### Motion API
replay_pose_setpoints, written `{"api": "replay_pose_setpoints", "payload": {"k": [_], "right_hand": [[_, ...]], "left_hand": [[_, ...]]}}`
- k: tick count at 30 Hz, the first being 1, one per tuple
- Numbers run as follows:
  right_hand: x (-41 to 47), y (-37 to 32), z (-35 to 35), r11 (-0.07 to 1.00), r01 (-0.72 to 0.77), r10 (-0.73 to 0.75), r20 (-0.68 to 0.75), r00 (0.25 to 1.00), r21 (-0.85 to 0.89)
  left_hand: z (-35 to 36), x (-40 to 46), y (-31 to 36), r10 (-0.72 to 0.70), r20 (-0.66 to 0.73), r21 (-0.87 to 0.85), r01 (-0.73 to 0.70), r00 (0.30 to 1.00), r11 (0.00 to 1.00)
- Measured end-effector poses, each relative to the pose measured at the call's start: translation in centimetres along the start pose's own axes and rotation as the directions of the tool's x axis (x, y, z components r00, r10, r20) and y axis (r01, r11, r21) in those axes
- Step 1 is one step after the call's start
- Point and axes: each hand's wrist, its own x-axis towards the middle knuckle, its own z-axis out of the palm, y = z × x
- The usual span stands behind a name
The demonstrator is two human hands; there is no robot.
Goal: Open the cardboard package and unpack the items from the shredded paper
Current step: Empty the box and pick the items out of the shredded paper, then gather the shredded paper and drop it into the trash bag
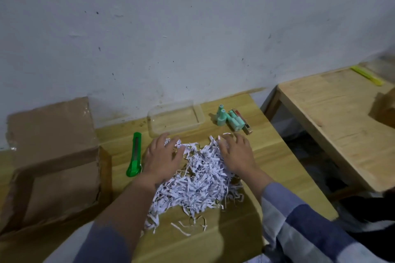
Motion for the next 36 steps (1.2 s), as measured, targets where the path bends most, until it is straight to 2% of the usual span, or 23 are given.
{"api": "replay_pose_setpoints", "payload": {"k": [3, 10, 12, 16, 18, 20, 22, 25, 28, 30, 32, 36], "right_hand": [[-0.5, -0.4, 1.0, 0.998, 0.064, -0.066, 0.110, 0.992, 0.024], [-4.0, -3.5, -0.1, 0.940, 0.223, -0.282, 0.224, 0.933, 0.257], [-5.6, -3.2, -0.4, 0.930, 0.291, -0.346, 0.266, 0.900, 0.227], [-7.7, -1.3, 0.7, 0.878, 0.477, -0.463, 0.288, 0.838, 0.023], [-8.1, -0.4, 2.2, 0.849, 0.526, -0.498, 0.257, 0.828, -0.052], [-8.2, 0.1, 3.5, 0.842, 0.536, -0.520, 0.166, 0.838, -0.067], [-8.0, 0.2, 4.4, 0.854, 0.519, -0.516, 0.078, 0.853, -0.021], [-7.5, 0.4, 4.8, 0.854, 0.510, -0.512, -0.007, 0.859, 0.102], [-7.6, 1.2, 4.2, 0.845, 0.440, -0.432, -0.096, 0.897, 0.305], [-8.1, 1.8, 3.5, 0.831, 0.379, -0.361, -0.123, 0.924, 0.408], [-8.7, 2.5, 2.6, 0.810, 0.347, -0.311, -0.156, 0.938, 0.473], [-10.2, 4.0, -0.4, 0.815, 0.278, -0.197, -0.207, 0.958, 0.509]], "left_hand": [[0.6, -0.4, -1.4, -0.036, 0.165, -0.027, 0.041, 0.986, 0.999], [-0.2, -6.0, -1.8, 0.109, 0.180, 0.006, -0.111, 0.978, 0.994], [-0.2, -8.0, -2.8, 0.175, 0.171, 0.016, -0.180, 0.970, 0.984], [1.4, -10.7, -4.6, 0.283, 0.152, 0.075, -0.296, 0.947, 0.952], [2.9, -11.1, -5.1, 0.304, 0.116, 0.111, -0.317, 0.945, 0.942], [4.1, -10.9, -4.9, 0.294, 0.051, 0.096, -0.298, 0.954, 0.950], [4.9, -10.1, -3.8, 0.273, -0.014, 0.028, -0.273, 0.962, 0.962], [5.6, -8.3, -0.8, 0.267, -0.036, -0.093, -0.269, 0.963, 0.959], [6.3, -7.3, 2.9, 0.212, -0.071, -0.401, -0.223, 0.975, 0.888], [6.7, -7.3, 5.1, 0.162, -0.105, -0.526, -0.194, 0.981, 0.828], [6.8, -7.4, 6.7, 0.155, -0.131, -0.557, -0.202, 0.979, 0.805], [5.6, -7.6, 8.9, 0.225, -0.133, -0.555, -0.261, 0.965, 0.790]]}}
